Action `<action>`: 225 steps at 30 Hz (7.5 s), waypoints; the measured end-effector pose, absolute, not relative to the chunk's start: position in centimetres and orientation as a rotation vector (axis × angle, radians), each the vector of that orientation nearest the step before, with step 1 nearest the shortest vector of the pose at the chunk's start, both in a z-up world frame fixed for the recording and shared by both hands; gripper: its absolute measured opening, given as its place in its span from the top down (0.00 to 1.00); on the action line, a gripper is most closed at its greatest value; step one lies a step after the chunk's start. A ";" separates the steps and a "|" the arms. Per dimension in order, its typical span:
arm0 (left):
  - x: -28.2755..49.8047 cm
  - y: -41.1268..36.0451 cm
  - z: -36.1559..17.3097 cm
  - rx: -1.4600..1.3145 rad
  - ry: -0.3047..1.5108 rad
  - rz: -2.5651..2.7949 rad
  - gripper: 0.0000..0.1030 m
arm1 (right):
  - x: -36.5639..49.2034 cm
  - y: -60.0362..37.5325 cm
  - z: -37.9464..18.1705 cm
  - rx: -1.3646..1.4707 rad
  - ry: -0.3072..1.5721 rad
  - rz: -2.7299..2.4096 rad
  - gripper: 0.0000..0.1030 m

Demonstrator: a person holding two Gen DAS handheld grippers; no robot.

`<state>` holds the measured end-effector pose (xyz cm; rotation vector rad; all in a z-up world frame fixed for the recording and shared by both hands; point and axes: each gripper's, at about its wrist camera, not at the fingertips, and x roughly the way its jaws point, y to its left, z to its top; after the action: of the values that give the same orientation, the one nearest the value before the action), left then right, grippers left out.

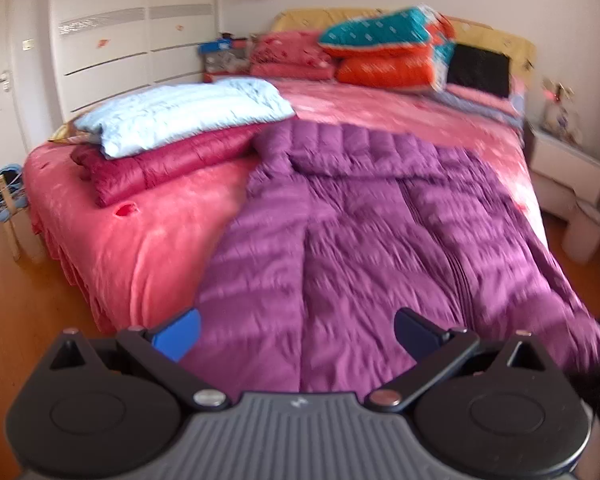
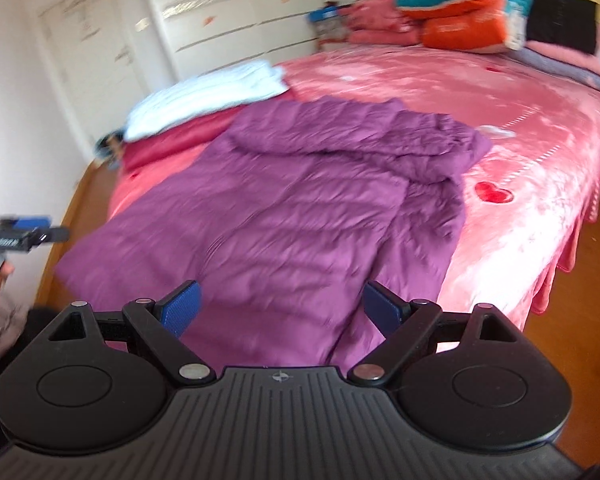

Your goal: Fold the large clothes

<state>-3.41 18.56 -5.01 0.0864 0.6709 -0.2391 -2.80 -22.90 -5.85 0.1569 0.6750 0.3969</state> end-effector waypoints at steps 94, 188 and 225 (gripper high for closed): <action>4.5 22.9 -7.2 -0.194 0.715 -0.018 0.96 | -1.6 -23.3 -9.7 0.278 0.901 0.123 0.76; 30.5 8.8 4.9 0.285 0.556 -0.096 0.01 | 24.5 -36.8 -6.9 0.679 0.506 -0.258 0.00; 39.4 -3.2 -5.9 0.003 0.507 -0.031 0.21 | 22.1 -35.7 -3.5 0.467 0.391 -0.255 0.00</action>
<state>39.42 -3.16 -5.88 0.0026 0.5069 -0.0313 22.06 -35.71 -3.46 0.4668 0.3912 -0.2548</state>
